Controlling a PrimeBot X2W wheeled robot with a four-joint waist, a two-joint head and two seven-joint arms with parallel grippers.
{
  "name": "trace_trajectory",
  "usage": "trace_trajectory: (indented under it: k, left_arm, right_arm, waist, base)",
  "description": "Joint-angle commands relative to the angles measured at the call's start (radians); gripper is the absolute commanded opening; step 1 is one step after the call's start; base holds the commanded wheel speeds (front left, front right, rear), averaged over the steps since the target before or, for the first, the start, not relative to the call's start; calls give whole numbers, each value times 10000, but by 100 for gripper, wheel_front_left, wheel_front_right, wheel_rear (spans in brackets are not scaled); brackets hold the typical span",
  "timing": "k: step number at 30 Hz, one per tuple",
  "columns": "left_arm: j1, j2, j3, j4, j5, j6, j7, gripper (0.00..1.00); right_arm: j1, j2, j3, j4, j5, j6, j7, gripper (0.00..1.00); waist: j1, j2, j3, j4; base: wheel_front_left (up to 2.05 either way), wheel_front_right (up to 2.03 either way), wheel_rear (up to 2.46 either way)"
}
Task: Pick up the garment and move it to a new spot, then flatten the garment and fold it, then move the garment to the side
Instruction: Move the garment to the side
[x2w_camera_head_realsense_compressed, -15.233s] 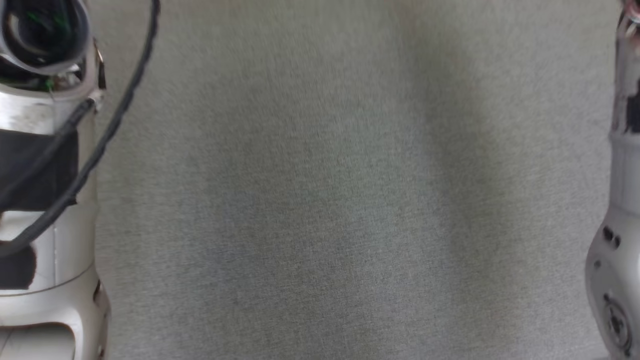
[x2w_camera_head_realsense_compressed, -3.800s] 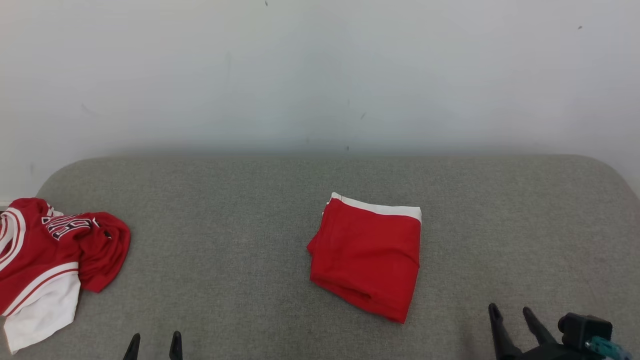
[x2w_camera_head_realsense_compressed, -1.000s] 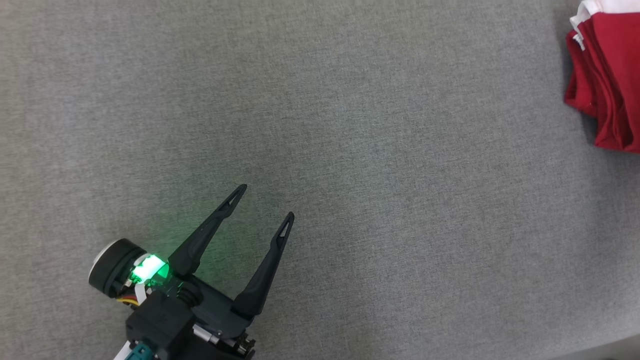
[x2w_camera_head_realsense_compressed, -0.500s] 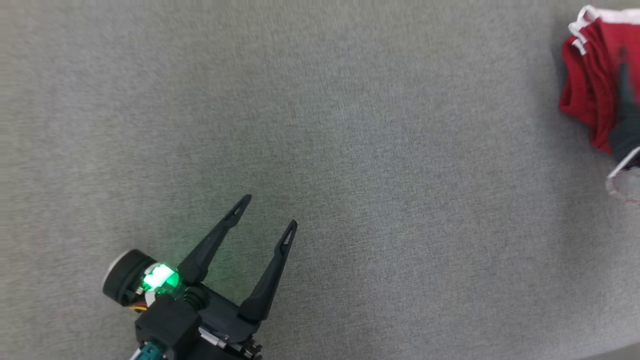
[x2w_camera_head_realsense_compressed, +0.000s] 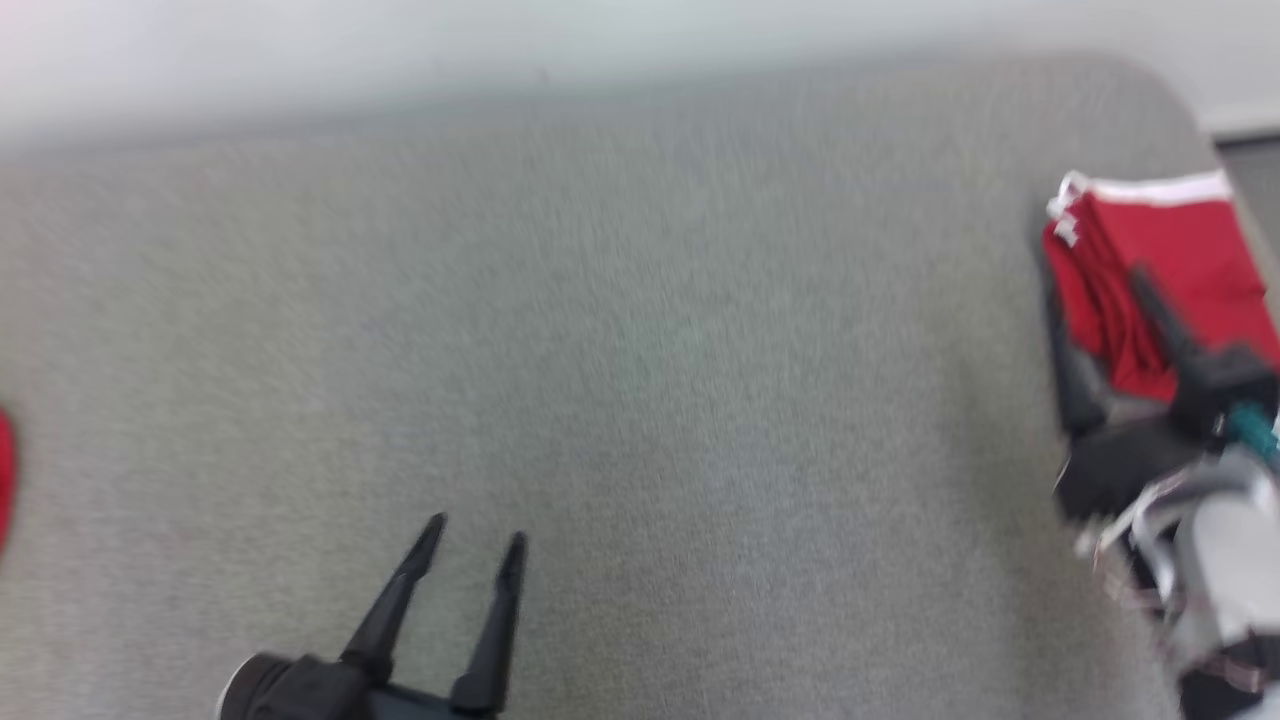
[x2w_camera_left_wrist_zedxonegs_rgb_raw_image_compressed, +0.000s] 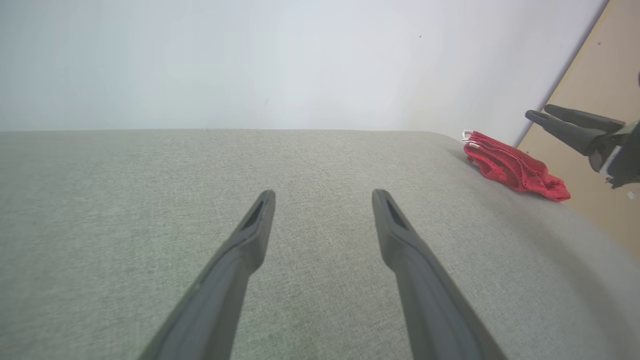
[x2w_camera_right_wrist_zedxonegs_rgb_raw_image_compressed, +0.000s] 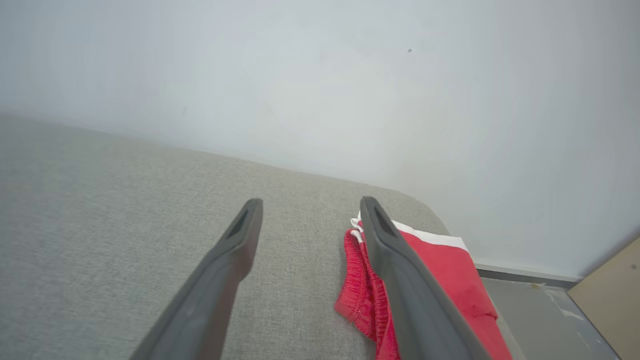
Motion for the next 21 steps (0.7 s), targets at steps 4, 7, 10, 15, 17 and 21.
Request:
trace_trajectory:
  k: [4,7,10,15,17,21]
  left_arm:
    - [780,-363,814,334,39,105,-37,100]
    - [1108,-504,1373,483,193,79,-39,100]
    - [1332,-702,1925,646,336,-13,-38,100]
    - [1586,-947,2661,857,588,-88,-39,100]
    - [1673,-1086,3054,947,691,-95,-39,100]
    - [1819,-1275,3693,1128,790,-232,-40,100]
  right_arm:
    - [2012,676,-354,-1535,1264,2,679,100]
    - [2968,1097,-418,-2401,1649,4,921,100]
    - [3742,1471,-603,-2820,1747,4,1071,100]
    - [4327,1880,-644,-3020,1763,4,1129,100]
    - [4564,2066,-701,-3040,1717,4,1114,100]
    - [4869,2409,-830,-2980,1640,4,1015,100]
  waist:
    - [3,2,-2213,757]
    - [3,2,-2471,897]
    - [3,2,-2635,1035]
    - [3,2,-2808,1163]
    - [3,2,-2880,1187]
    - [3,2,-2987,1223]
  base:
    - [0,0,0]
    - [0,0,0]
    - [0,0,0]
    - [0,0,0]
    - [0,0,0]
    - [0,0,0]
